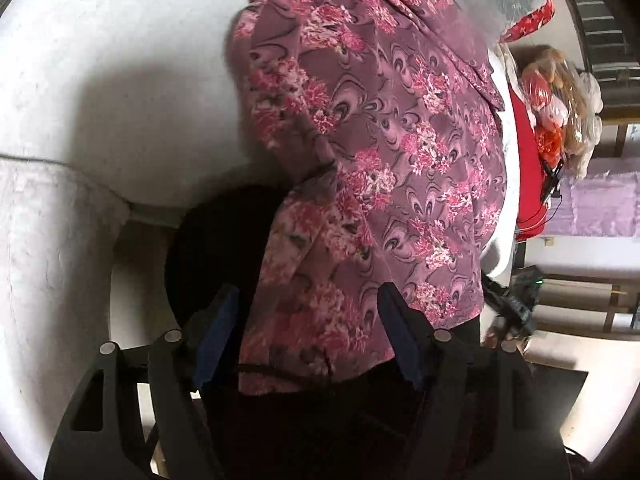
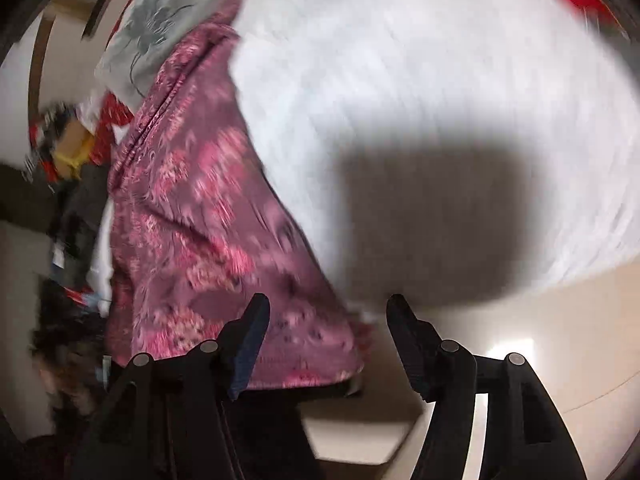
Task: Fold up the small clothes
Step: 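Grasp the shirt edge with the right gripper while the left gripper grasps the opposite edge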
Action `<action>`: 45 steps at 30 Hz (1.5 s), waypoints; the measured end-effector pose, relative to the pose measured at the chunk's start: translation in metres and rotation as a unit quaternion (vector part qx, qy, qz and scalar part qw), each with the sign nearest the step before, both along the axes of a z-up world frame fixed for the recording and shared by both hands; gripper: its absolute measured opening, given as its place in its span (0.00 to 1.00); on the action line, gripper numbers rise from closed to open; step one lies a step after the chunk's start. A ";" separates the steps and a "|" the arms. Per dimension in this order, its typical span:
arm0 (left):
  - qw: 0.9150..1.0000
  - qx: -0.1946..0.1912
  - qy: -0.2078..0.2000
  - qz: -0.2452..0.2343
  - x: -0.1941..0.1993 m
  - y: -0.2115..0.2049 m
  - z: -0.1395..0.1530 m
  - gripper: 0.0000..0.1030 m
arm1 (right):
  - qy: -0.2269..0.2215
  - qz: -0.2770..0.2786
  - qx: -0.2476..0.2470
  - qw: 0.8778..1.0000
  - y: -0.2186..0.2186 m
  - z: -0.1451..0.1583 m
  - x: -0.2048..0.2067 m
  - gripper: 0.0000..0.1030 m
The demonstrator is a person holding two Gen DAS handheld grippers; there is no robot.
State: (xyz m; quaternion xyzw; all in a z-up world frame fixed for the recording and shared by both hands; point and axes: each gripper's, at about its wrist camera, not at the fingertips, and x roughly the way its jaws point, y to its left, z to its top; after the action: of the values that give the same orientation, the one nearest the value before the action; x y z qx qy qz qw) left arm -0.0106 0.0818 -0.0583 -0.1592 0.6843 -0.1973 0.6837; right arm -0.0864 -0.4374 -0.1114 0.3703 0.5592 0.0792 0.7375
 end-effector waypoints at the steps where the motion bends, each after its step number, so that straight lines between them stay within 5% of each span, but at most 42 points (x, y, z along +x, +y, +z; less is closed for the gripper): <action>1: 1.000 -0.002 0.003 0.002 -0.002 0.000 0.000 0.71 | 0.001 -0.004 0.013 1.000 0.001 -0.006 -0.002 0.63; 7: 1.000 0.017 -0.013 -0.021 -0.016 -0.013 0.000 0.72 | 0.000 0.003 0.118 0.993 0.013 -0.040 0.002 0.64; 9: 0.998 0.041 -0.031 -0.024 -0.020 -0.018 0.004 0.52 | -0.017 0.005 0.156 0.988 0.018 -0.042 0.006 0.61; 10: 0.997 0.057 -0.039 -0.029 -0.022 -0.019 0.006 0.36 | -0.023 0.010 0.161 0.987 0.020 -0.041 0.007 0.49; 11: 0.996 0.071 -0.046 -0.034 -0.024 -0.018 0.008 0.21 | -0.036 0.023 0.161 0.986 0.024 -0.035 0.007 0.25; 13: 0.997 0.055 -0.046 -0.030 -0.026 -0.012 0.011 0.04 | -0.067 0.060 0.135 0.987 0.034 -0.016 0.007 0.09; 19: 0.999 -0.028 -0.035 0.004 -0.029 0.001 0.020 0.03 | -0.152 0.079 0.097 0.981 0.042 0.044 0.009 0.08; 26: 0.987 -0.137 -0.064 0.046 -0.024 0.007 0.044 0.03 | -0.227 0.052 0.099 0.967 0.032 0.105 0.023 0.08; 40: 0.967 -0.206 -0.096 0.117 0.027 0.022 0.060 0.03 | -0.274 0.020 0.118 0.954 0.020 0.150 0.061 0.08; 45: 0.954 -0.215 -0.125 0.170 0.062 0.037 0.071 0.03 | -0.286 0.000 0.142 0.948 0.015 0.158 0.096 0.08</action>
State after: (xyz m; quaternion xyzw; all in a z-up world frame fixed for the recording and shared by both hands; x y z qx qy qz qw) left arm 0.0511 0.1186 0.0126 -0.3907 0.4977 -0.2394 0.7364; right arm 0.0093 -0.4222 0.0466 0.4325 0.3075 0.2605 0.8065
